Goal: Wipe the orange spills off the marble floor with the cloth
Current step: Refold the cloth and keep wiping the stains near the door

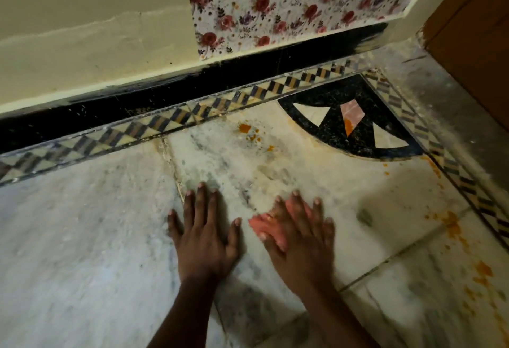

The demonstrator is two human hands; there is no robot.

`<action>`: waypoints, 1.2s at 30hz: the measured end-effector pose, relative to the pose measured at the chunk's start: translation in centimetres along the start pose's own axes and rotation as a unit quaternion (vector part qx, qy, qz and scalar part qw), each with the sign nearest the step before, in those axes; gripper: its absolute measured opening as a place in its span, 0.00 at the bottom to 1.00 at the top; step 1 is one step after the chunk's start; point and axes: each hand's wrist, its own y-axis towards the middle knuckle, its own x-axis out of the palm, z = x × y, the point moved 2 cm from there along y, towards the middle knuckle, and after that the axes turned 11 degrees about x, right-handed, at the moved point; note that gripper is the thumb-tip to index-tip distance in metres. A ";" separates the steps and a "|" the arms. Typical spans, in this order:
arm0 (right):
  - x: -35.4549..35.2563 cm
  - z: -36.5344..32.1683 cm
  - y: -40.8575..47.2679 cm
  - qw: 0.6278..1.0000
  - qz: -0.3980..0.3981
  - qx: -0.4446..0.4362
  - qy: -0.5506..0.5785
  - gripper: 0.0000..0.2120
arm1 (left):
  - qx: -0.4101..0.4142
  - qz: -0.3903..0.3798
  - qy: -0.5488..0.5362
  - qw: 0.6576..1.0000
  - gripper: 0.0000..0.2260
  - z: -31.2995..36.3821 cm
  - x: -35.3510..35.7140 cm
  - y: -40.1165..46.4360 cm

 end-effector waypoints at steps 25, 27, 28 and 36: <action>0.5 -5.3 7.3 0.998 0.045 -0.047 0.015 0.37 | 0.011 -0.021 0.001 1.000 0.35 -0.3 0.1 -0.1; 0.7 -4.1 6.5 0.997 0.057 -0.043 0.011 0.37 | 0.007 -0.024 -0.022 0.999 0.34 -0.4 -0.2 -0.1; 0.5 -4.1 6.6 0.997 0.064 -0.033 0.012 0.37 | 0.008 -0.010 -0.043 0.999 0.34 -0.7 -0.6 -0.1; 1.1 -4.1 7.0 0.998 0.065 -0.016 0.011 0.38 | 0.014 0.006 -0.010 1.000 0.36 -8.6 -2.2 8.8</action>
